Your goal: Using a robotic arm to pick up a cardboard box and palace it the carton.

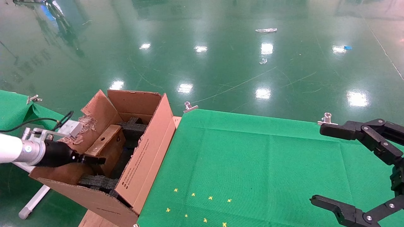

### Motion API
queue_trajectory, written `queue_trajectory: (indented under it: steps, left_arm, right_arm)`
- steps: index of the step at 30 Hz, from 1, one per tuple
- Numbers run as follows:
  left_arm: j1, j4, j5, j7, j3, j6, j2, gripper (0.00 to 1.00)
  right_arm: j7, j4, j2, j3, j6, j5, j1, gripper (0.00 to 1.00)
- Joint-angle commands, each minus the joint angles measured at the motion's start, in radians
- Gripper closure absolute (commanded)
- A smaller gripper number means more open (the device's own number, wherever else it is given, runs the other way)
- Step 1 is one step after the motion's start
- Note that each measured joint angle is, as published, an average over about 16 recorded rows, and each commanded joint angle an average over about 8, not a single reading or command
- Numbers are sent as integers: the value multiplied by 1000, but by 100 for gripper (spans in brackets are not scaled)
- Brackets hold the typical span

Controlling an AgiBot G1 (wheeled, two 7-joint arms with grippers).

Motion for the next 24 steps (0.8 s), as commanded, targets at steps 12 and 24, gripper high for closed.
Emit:
queue_trajectory:
  steps: [12, 24]
  left_arm:
    - [-228, -12, -31, 138, -29, 49, -27, 0]
    - [-359, -51, -42, 262, -65, 49, -48, 0]
  right_arm:
    - [0, 0, 0, -1, 0, 0, 0, 0]
    - [-1, 0, 1, -2, 1, 1, 0, 0]
